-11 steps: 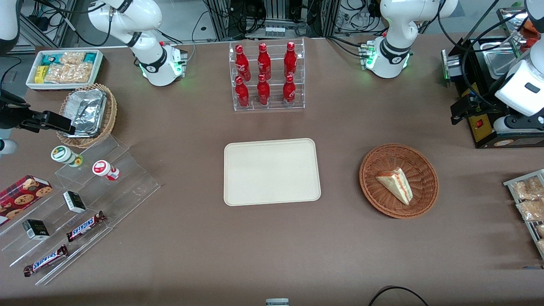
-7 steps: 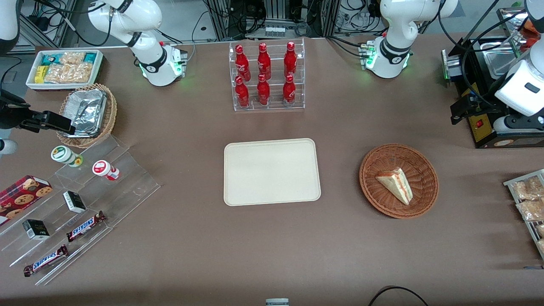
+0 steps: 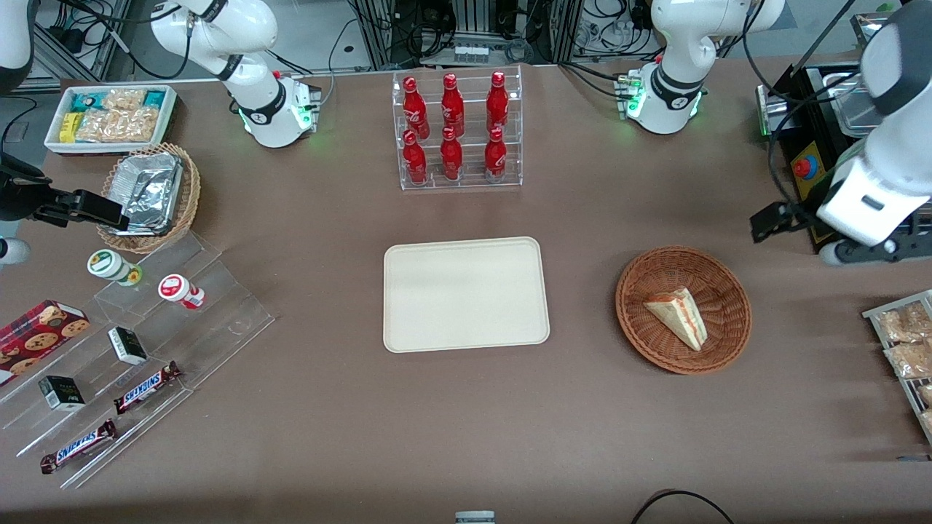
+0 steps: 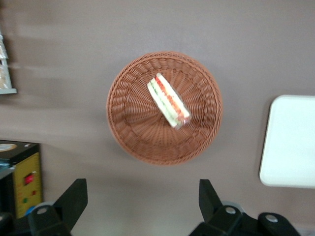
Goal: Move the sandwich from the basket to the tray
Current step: 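Move the left gripper over the wicker basket toward the sandwich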
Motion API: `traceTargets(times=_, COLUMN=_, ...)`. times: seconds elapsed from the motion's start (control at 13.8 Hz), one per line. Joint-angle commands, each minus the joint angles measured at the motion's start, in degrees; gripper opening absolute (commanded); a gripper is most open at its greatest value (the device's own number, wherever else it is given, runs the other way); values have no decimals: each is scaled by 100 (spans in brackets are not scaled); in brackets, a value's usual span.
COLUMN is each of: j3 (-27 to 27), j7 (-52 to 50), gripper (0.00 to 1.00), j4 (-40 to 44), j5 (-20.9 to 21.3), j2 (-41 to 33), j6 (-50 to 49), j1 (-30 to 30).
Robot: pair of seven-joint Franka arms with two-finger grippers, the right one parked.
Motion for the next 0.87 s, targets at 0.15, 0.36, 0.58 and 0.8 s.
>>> traceTargets(times=0.15, j3=6, j7=-1317, gripper=100, j4=-1115, j5=10, j2=-122, j6=1228, j1=-182)
traceTargets(times=0.36, j3=6, j7=-1969, gripper=100, j4=-1686, j5=10, j2=-122, j6=1835, j1=-244)
traceTargets(times=0.58, j3=6, j7=-2391, gripper=100, j4=-2301, j5=10, j2=-131, j6=2529, j1=-244)
traceTargets(times=0.8, j3=6, j7=-2708, gripper=100, j4=-2794, j5=10, j2=-69, j6=3258, j1=-244)
